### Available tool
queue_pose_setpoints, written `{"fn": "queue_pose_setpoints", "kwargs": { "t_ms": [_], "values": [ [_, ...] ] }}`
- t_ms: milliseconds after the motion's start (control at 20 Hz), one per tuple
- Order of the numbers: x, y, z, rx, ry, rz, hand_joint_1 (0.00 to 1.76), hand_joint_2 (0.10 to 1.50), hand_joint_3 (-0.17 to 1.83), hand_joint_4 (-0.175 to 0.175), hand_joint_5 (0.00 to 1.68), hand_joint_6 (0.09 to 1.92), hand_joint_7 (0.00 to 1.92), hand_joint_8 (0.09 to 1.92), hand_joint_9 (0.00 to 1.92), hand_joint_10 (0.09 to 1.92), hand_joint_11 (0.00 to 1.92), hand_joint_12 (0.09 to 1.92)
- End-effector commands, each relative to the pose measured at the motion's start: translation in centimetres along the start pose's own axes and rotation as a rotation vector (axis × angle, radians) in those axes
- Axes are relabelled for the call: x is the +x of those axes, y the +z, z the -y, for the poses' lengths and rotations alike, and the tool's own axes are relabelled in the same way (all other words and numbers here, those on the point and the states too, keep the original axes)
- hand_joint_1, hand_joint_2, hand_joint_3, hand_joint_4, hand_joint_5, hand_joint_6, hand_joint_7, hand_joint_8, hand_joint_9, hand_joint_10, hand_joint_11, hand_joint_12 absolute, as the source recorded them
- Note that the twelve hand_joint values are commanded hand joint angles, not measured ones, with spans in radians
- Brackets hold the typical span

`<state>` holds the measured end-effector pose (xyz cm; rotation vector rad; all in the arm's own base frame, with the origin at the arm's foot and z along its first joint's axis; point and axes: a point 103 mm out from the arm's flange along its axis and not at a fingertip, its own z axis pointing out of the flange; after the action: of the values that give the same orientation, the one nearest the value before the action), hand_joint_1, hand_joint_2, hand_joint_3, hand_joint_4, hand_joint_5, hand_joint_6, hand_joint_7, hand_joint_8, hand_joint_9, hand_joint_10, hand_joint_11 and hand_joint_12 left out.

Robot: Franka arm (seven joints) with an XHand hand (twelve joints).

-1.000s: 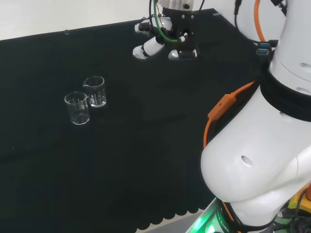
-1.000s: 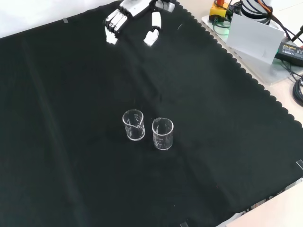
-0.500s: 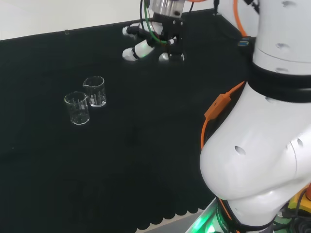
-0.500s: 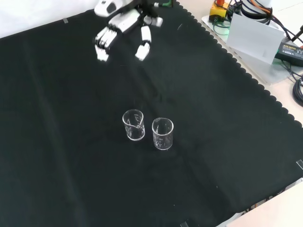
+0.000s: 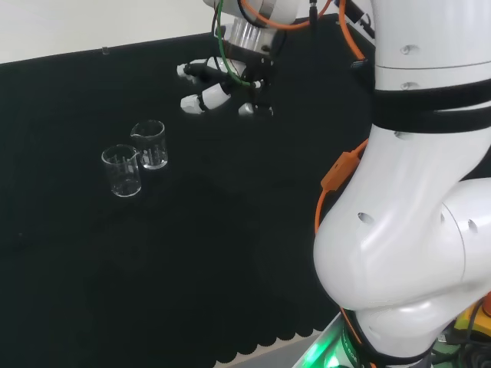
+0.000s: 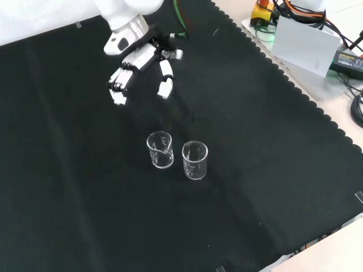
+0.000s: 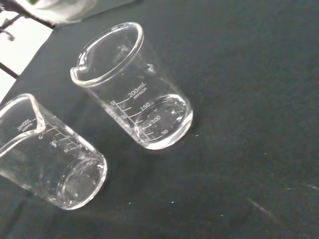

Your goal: Pick up the beaker on the right.

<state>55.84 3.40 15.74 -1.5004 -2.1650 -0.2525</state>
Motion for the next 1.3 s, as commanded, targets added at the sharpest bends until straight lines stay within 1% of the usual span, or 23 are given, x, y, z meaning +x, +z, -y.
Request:
{"fn": "queue_pose_setpoints", "kwargs": {
  "t_ms": [50, 250, 450, 800, 950, 1150, 1300],
  "values": [
    [-0.2, 2.8, -1.7, 0.02, -0.105, -0.098, 0.72, 0.58, 0.65, -0.092, 0.3, 0.09, 0.18, 0.67, 0.28, 0.7, 0.0, 1.11],
    [-0.1, 4.3, -2.2, 0.032, -0.153, -0.136, 0.74, 0.56, 0.66, -0.092, 0.31, 0.09, 0.19, 0.67, 0.3, 0.7, 0.0, 1.14],
    [-0.2, 5.9, -2.7, 0.048, -0.166, -0.153, 0.76, 0.54, 0.67, -0.092, 0.31, 0.09, 0.19, 0.68, 0.33, 0.7, 0.0, 1.19],
    [-1.1, 8.1, -3.5, 0.075, -0.171, -0.203, 0.79, 0.52, 0.67, -0.091, 0.31, 0.09, 0.21, 0.68, 0.35, 0.69, 0.0, 1.22],
    [-1.2, 8.8, -3.8, 0.07, -0.176, -0.217, 0.8, 0.51, 0.67, -0.091, 0.31, 0.09, 0.19, 0.67, 0.33, 0.69, 0.0, 1.22],
    [-1.2, 9.6, -4.3, 0.052, -0.186, -0.248, 0.8, 0.49, 0.67, -0.089, 0.28, 0.09, 0.1, 0.64, 0.21, 0.68, 0.0, 1.17],
    [-1.0, 10.1, -4.7, 0.039, -0.201, -0.268, 0.8, 0.48, 0.67, -0.088, 0.26, 0.09, 0.09, 0.63, 0.2, 0.69, 0.0, 1.16]
  ]
}}
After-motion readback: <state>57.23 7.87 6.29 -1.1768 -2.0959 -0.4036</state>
